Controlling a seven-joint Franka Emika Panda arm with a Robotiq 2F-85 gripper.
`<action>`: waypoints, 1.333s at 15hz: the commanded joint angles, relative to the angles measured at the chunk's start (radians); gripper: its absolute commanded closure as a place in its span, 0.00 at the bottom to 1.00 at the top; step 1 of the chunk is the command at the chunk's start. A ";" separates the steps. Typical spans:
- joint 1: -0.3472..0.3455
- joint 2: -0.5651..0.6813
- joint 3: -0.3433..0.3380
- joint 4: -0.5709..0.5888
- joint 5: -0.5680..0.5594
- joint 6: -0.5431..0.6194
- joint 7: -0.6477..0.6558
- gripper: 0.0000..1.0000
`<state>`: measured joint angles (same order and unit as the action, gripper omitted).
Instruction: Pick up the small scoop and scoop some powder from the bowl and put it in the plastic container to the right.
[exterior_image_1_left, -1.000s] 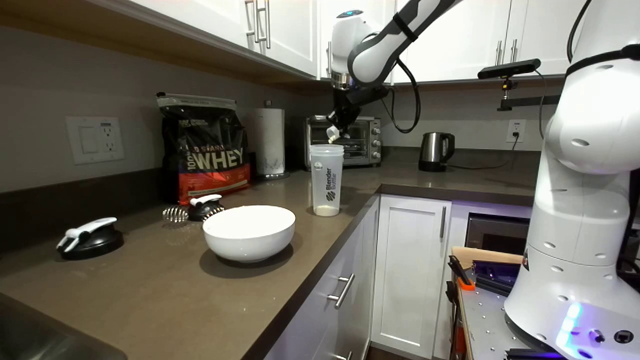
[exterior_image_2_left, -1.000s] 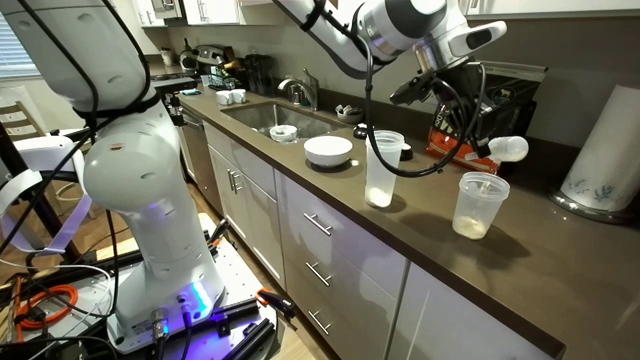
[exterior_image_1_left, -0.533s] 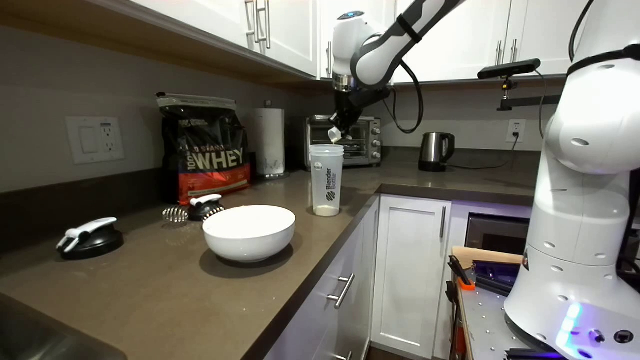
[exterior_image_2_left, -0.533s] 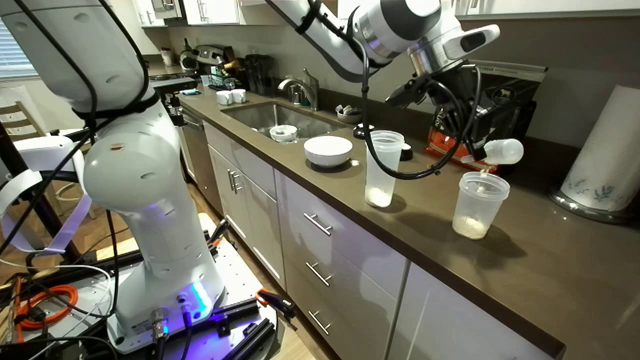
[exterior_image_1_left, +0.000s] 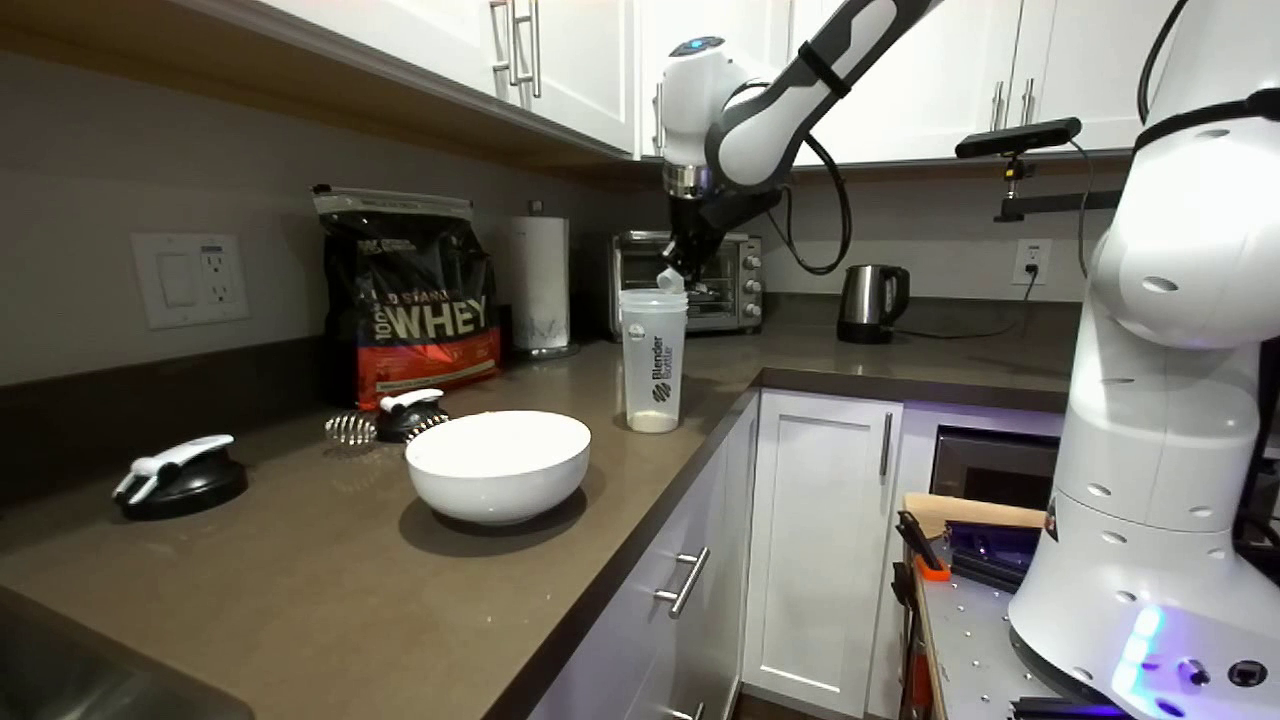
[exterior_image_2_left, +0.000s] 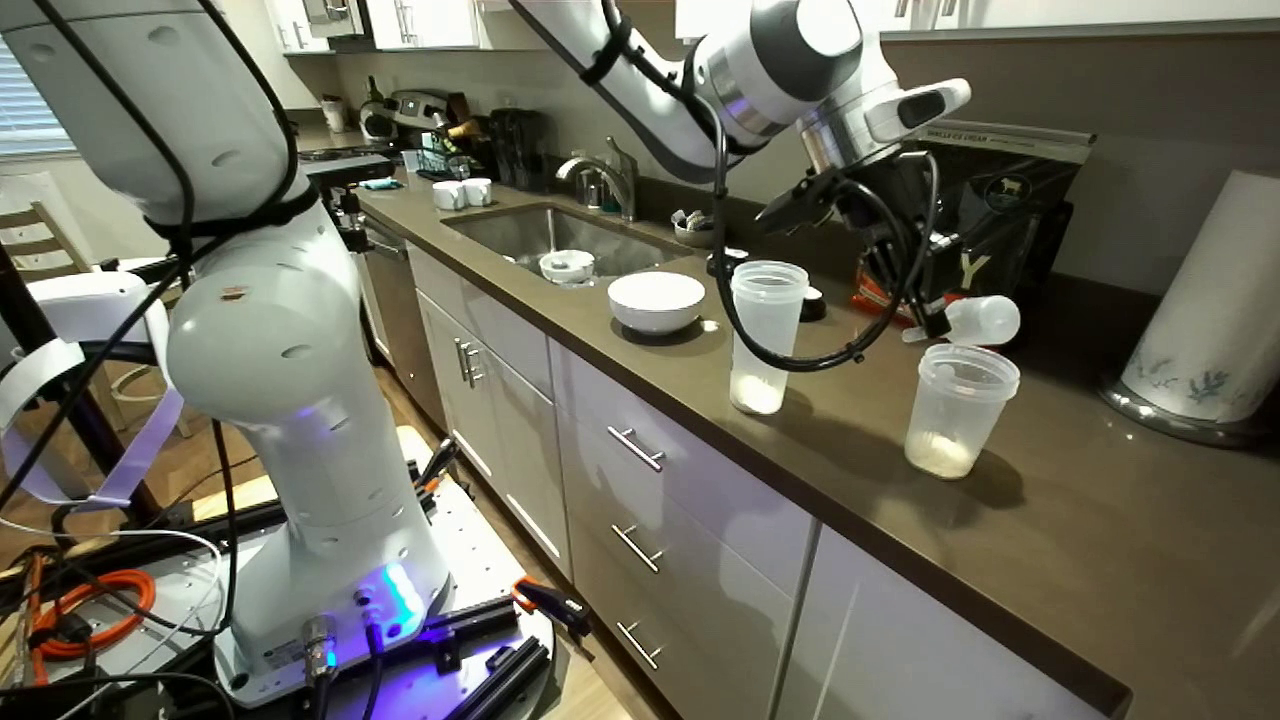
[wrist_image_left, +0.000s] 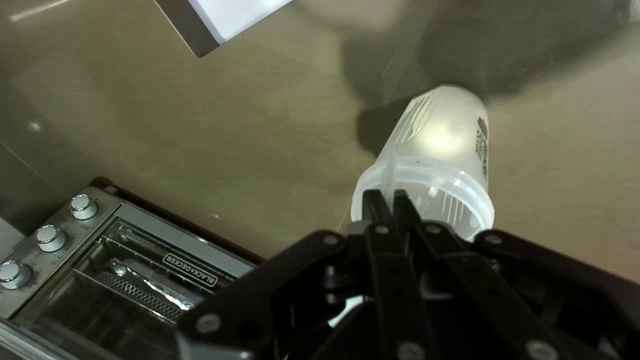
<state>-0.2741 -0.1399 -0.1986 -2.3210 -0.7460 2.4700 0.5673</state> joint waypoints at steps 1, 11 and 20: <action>-0.007 -0.004 0.014 -0.016 -0.059 0.014 0.048 0.97; 0.002 -0.013 0.021 -0.043 -0.105 0.009 0.077 0.97; 0.003 -0.057 0.010 -0.017 0.078 -0.007 0.026 0.97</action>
<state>-0.2716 -0.1664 -0.1820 -2.3424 -0.7345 2.4700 0.6167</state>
